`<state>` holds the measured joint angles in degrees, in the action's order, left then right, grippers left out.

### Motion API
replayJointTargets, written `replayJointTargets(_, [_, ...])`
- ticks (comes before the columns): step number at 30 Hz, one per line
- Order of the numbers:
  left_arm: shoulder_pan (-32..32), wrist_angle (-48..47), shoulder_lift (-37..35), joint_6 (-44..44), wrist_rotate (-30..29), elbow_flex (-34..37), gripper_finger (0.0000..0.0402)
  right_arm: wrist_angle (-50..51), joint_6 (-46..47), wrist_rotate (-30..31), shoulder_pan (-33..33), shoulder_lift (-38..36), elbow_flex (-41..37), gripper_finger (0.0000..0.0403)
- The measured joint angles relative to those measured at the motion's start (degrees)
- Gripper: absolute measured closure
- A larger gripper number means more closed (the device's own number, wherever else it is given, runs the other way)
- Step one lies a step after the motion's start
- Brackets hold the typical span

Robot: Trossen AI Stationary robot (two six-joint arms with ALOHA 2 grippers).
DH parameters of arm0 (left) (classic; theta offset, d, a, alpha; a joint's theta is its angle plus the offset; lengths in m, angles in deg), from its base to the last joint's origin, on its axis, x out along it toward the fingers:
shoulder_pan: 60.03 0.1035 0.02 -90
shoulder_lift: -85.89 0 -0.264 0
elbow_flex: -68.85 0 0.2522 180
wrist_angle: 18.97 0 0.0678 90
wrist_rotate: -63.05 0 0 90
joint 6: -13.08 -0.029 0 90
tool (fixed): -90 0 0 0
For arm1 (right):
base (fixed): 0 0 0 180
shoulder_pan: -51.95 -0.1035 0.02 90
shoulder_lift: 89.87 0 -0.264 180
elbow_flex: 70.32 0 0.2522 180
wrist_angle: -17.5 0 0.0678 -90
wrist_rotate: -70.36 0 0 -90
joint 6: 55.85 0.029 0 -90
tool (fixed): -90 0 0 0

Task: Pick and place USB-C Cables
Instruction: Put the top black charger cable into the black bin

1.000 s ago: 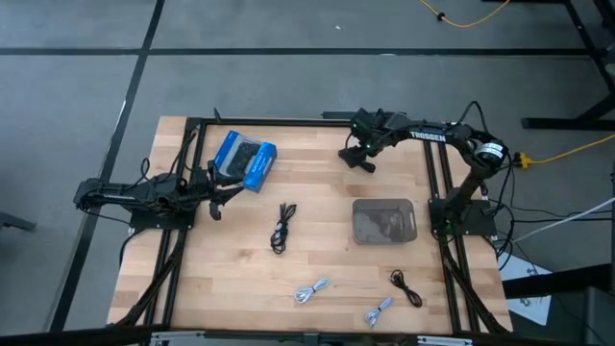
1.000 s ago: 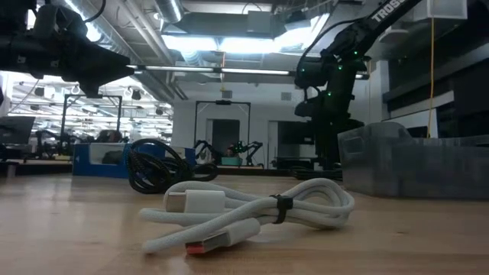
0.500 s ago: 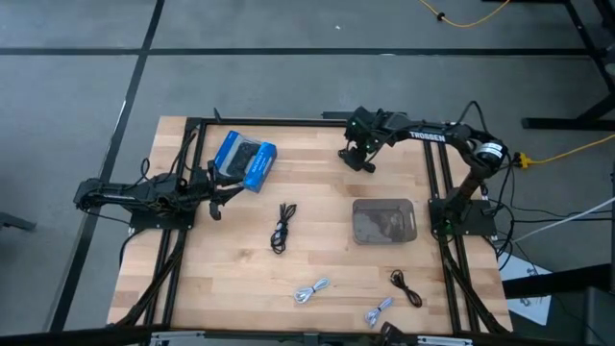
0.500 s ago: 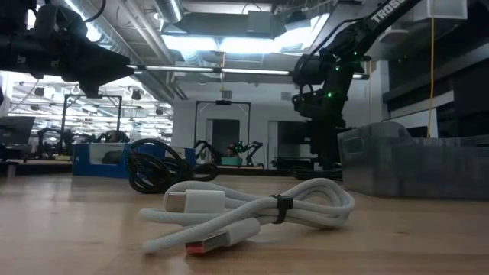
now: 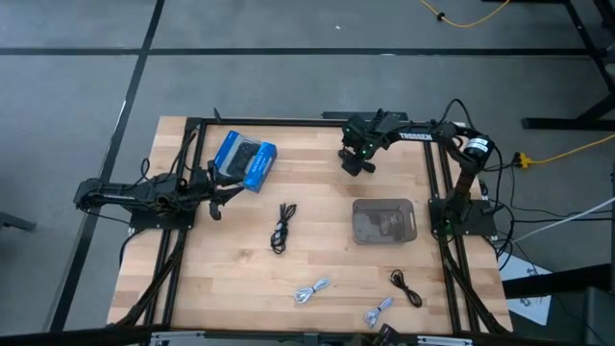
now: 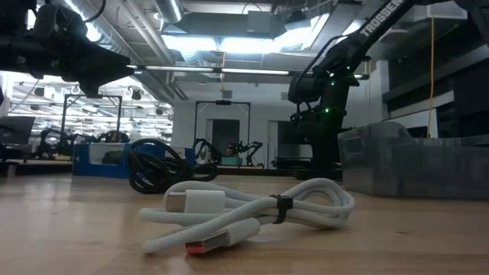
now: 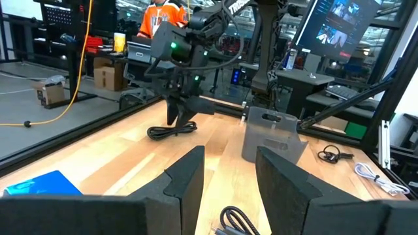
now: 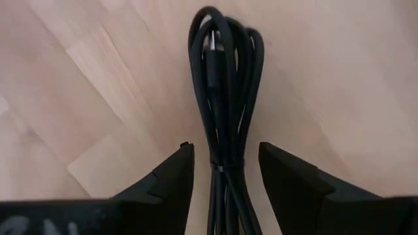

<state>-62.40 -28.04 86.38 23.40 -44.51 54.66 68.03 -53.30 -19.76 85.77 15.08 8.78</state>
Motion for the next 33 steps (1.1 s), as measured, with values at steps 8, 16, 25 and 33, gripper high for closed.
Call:
replayJointTargets(8, [0.0,-0.03,0.0,0.02,0.01,0.0,0.0271,0.26,3.43,0.46,0.0,3.61,0.2,0.0236])
replayJointTargets(16, [-0.01,-0.04,0.0,0.04,0.0,0.0,0.0271,0.51,7.48,2.04,-1.09,3.88,0.24,0.0341])
replayJointTargets(25, [-0.01,-0.1,0.0,0.04,0.0,0.0,0.0271,5.66,7.65,6.11,-6.23,2.2,4.37,0.0341])
replayJointTargets(33, [0.0,-1.36,0.0,0.22,0.04,0.0,0.0271,16.56,8.29,12.55,-14.64,-5.53,16.05,0.0341])
